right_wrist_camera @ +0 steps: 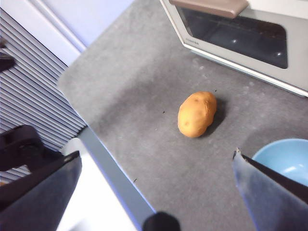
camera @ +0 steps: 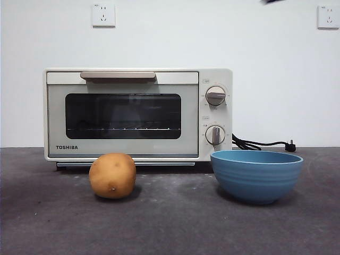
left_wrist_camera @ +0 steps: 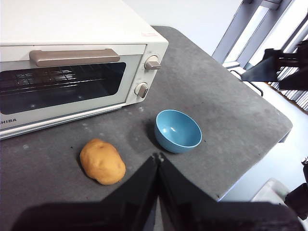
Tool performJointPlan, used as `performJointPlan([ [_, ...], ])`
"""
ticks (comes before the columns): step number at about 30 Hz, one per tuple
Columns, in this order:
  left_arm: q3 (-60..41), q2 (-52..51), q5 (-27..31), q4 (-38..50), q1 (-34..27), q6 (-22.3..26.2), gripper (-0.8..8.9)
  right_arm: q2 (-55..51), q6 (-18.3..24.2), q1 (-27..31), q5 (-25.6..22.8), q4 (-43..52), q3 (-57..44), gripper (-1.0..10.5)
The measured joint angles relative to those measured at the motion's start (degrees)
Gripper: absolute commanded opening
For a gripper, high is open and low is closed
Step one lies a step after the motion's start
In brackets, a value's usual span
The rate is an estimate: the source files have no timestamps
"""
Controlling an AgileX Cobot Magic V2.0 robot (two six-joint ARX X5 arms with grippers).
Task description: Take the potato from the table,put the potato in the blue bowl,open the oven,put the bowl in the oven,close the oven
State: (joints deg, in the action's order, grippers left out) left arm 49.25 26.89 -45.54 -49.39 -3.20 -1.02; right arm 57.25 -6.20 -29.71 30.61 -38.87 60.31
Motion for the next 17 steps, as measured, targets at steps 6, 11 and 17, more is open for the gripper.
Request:
performJointPlan([
  [6, 0.0, 0.0, 0.02, 0.0, 0.0, -0.02, -0.08, 10.58, -2.91, -10.16, -8.68, 8.68, 0.48, 6.0],
  [11, 0.0, 0.0, 0.0, 0.0, 0.0, -0.02, -0.08, 20.7, -3.74, -14.84, -14.99, 10.69, 5.07, 6.0],
  [17, 0.0, 0.0, 0.02, -0.02, 0.17, -0.02, -0.08, 35.36, -3.93, -18.34, -22.56, 11.5, 13.46, 6.0],
])
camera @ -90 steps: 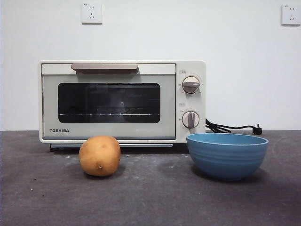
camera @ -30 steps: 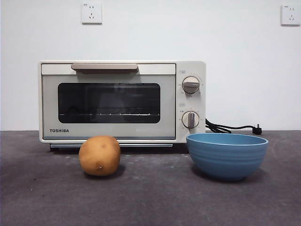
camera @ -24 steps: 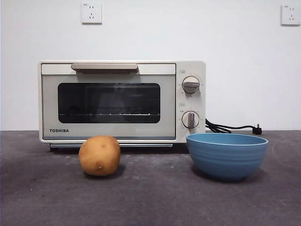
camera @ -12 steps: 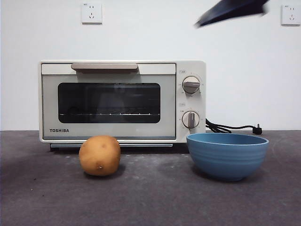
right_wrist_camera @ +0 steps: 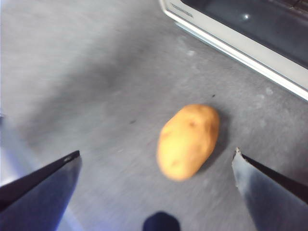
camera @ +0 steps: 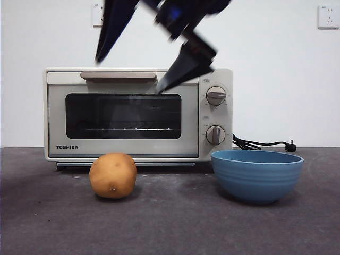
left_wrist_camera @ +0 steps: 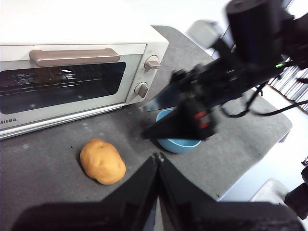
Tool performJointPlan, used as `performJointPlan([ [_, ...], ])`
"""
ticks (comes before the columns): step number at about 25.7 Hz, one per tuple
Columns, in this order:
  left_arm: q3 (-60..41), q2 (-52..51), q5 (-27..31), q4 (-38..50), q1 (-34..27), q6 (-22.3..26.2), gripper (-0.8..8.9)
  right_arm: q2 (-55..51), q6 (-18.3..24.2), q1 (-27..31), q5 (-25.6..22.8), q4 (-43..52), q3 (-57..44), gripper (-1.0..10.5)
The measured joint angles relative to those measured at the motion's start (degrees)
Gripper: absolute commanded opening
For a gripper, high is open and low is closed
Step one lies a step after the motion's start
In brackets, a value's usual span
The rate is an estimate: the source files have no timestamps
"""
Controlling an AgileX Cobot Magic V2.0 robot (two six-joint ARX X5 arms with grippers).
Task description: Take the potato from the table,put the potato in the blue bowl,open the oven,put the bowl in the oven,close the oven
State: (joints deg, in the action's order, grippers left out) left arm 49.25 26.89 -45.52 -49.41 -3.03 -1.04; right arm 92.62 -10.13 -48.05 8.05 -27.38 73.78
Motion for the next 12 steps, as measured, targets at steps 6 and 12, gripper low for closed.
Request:
performJointPlan([
  [6, 0.0, 0.0, 0.0, -0.04, 1.79, 0.0, -0.08, 13.0, -0.85, -0.57, -4.07, 3.87, 2.54, 6.0],
  [12, 0.0, 0.0, 0.15, -0.07, 2.51, 0.0, -0.08, 19.1, -1.75, -0.63, -5.18, 7.67, 2.54, 5.9],
])
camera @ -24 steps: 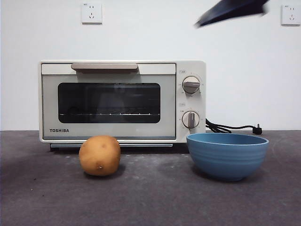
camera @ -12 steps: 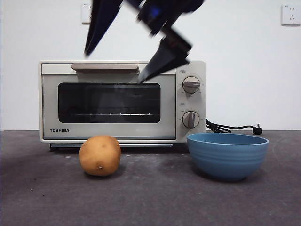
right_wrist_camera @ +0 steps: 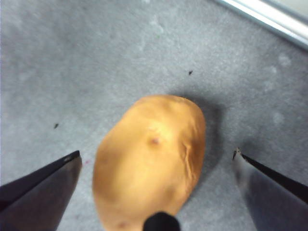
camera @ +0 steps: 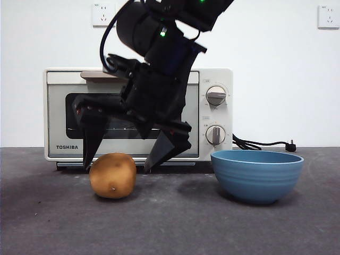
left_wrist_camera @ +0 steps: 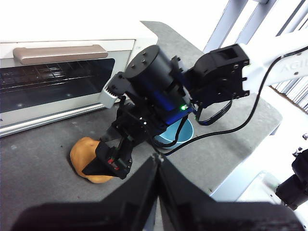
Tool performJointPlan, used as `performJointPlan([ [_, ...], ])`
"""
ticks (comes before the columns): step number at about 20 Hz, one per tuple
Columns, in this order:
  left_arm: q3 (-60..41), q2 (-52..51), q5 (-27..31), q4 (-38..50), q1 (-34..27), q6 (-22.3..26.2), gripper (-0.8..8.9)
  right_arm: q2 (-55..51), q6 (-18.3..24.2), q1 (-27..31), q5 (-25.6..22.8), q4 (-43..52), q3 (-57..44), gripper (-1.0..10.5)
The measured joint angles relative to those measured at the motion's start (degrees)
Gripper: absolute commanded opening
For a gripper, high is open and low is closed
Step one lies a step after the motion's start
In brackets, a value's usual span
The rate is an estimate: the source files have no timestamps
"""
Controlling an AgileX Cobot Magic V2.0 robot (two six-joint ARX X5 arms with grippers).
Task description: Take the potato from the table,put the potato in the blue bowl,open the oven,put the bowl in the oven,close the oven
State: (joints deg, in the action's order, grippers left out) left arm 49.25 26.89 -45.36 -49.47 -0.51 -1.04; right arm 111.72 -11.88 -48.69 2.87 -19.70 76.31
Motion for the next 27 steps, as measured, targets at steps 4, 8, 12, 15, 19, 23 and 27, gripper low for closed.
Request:
performJointPlan([
  [4, 0.0, 0.0, 0.2, 0.0, 0.0, 0.11, -0.08, 0.94, -0.81, 0.0, 0.11, 0.46, 0.0, 3.6],
  [8, 0.0, 0.0, 0.22, 0.0, 0.0, 0.2, -0.08, 1.05, -0.83, 0.0, 0.13, 0.5, 0.0, 0.7],
  [12, 0.0, 0.0, 0.22, 0.0, 0.0, 0.2, -0.08, 1.03, -0.83, 0.0, 0.13, 0.48, 0.0, -0.1],
  [15, 0.0, 0.0, 0.22, 0.0, 0.0, 0.22, -0.08, -1.36, -0.72, 0.0, 0.11, -2.16, 0.0, -0.1],
  [19, 0.0, 0.0, 0.22, 0.0, 0.0, 0.5, -0.08, -13.31, 0.9, 0.15, -1.6, -6.97, 0.09, -0.1],
  [23, 0.0, 0.0, 0.22, 0.0, 0.02, 0.59, -0.08, -22.51, 3.76, 2.95, -6.08, -17.16, 0.33, -0.1],
  [27, 0.0, 0.0, 0.22, 0.0, 0.04, 0.59, -0.08, -26.82, 5.99, 8.48, -6.34, -25.46, 0.33, -0.1],
])
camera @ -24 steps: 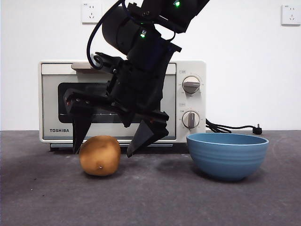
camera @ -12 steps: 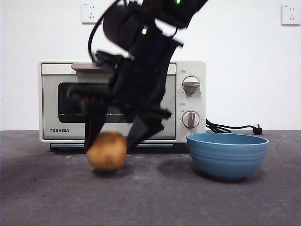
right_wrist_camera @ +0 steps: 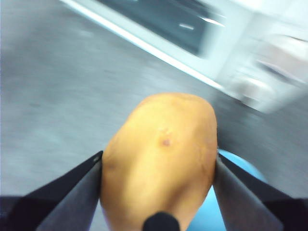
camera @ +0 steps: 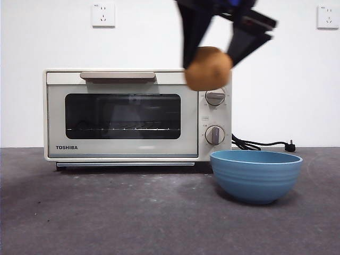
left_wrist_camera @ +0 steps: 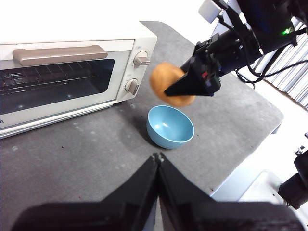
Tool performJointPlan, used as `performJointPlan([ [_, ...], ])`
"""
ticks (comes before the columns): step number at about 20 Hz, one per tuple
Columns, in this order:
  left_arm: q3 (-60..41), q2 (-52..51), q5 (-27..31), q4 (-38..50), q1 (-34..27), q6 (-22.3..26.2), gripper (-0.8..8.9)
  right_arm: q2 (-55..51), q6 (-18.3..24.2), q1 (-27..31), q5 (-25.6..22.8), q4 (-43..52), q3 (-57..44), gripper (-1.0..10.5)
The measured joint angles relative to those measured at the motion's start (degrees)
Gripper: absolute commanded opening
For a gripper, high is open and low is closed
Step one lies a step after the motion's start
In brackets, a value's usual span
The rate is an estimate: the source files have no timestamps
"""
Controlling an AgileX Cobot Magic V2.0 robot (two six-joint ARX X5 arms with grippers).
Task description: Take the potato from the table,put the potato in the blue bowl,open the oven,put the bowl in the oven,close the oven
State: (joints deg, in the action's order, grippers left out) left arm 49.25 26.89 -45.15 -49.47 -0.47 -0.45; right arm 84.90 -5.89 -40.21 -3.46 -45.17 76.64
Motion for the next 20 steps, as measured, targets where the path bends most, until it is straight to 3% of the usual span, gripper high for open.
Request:
performJointPlan([
  [4, 0.0, 0.0, 0.0, 0.0, 0.0, 0.0, -0.08, -0.17, 0.98, 3.34, 0.07, 1.07, -4.11, -0.1],
  [12, 0.0, 0.0, 0.0, 0.0, 0.02, 0.0, -0.08, -0.13, 1.01, 7.87, 2.08, 15.61, -21.29, -0.1],
  [20, 0.0, 0.0, 0.0, -0.02, 0.02, 0.0, -0.08, 1.57, 1.01, 8.35, 3.48, 20.92, -25.07, -0.1],
])
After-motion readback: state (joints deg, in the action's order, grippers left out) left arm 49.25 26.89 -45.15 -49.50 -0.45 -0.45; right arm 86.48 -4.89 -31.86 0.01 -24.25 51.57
